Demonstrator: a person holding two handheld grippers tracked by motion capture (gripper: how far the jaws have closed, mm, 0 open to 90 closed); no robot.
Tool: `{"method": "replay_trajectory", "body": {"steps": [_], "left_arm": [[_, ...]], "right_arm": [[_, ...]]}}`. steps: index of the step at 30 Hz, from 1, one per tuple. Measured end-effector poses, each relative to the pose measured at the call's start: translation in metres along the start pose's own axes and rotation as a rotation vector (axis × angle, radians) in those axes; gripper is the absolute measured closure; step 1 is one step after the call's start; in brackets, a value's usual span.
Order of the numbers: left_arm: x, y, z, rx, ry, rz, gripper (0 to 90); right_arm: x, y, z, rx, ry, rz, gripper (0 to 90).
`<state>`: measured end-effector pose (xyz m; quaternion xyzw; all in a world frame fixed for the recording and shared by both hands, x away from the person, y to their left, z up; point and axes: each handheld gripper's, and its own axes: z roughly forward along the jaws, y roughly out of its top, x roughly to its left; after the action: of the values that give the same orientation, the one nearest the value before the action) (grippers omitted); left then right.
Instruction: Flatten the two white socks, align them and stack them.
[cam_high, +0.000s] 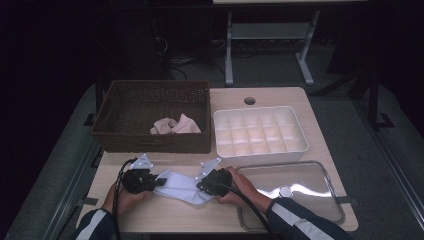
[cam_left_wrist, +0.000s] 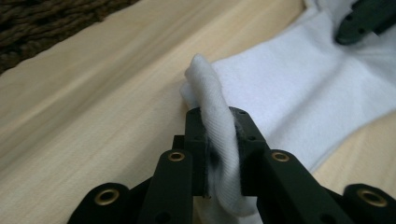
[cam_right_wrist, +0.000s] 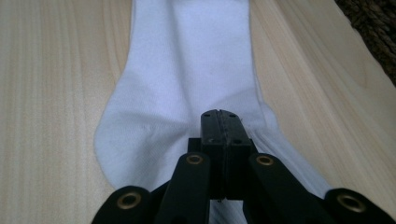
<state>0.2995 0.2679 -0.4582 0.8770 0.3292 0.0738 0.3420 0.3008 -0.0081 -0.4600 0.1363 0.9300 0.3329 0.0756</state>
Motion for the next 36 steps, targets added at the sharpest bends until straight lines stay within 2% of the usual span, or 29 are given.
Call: {"method": "replay_trajectory", "body": {"steps": [3, 7, 11, 15, 18, 20, 21, 24, 27, 29, 33, 36], "left_arm": [[-0.004, -0.001, -0.003, -0.002, -0.016, 0.031, 80.2], [-0.009, -0.001, -0.007, -0.033, -0.052, 0.020, 80.7], [-0.011, 0.002, -0.012, -0.055, -0.065, 0.026, 80.8], [-0.011, 0.002, -0.020, -0.107, -0.103, -0.001, 80.8], [-0.013, 0.003, -0.025, -0.162, -0.146, -0.052, 80.6], [-0.016, 0.004, -0.029, -0.196, -0.159, -0.057, 80.6], [-0.017, 0.005, -0.029, -0.209, -0.171, -0.068, 80.6], [-0.020, 0.010, -0.031, -0.256, -0.189, -0.083, 80.5], [-0.023, 0.014, -0.032, -0.307, -0.207, -0.103, 80.2], [-0.025, 0.018, -0.032, -0.337, -0.222, -0.117, 80.1], [-0.030, 0.023, -0.029, -0.344, -0.228, -0.113, 79.8], [-0.032, 0.024, -0.027, -0.345, -0.230, -0.121, 79.7]], "right_arm": [[0.001, -0.001, -0.001, -0.001, -0.008, -0.011, 89.4], [-0.001, -0.003, -0.003, 0.002, -0.005, -0.004, 89.4], [-0.002, -0.003, -0.002, 0.000, -0.009, -0.025, 89.4], [-0.003, -0.003, -0.002, -0.002, 0.002, -0.013, 89.3], [-0.003, -0.002, -0.001, 0.002, -0.005, -0.014, 89.2], [0.000, -0.001, -0.001, 0.002, -0.016, -0.019, 89.1], [0.000, 0.000, -0.001, 0.004, -0.027, -0.038, 89.0], [-0.001, 0.000, 0.000, -0.002, -0.026, -0.040, 87.8], [-0.001, 0.002, 0.003, -0.021, -0.032, -0.021, 84.3], [-0.001, 0.004, 0.006, -0.036, -0.041, -0.032, 83.4], [-0.003, 0.008, 0.010, -0.046, -0.043, -0.029, 80.7], [-0.005, 0.007, 0.010, -0.048, -0.038, -0.009, 78.5]]}}
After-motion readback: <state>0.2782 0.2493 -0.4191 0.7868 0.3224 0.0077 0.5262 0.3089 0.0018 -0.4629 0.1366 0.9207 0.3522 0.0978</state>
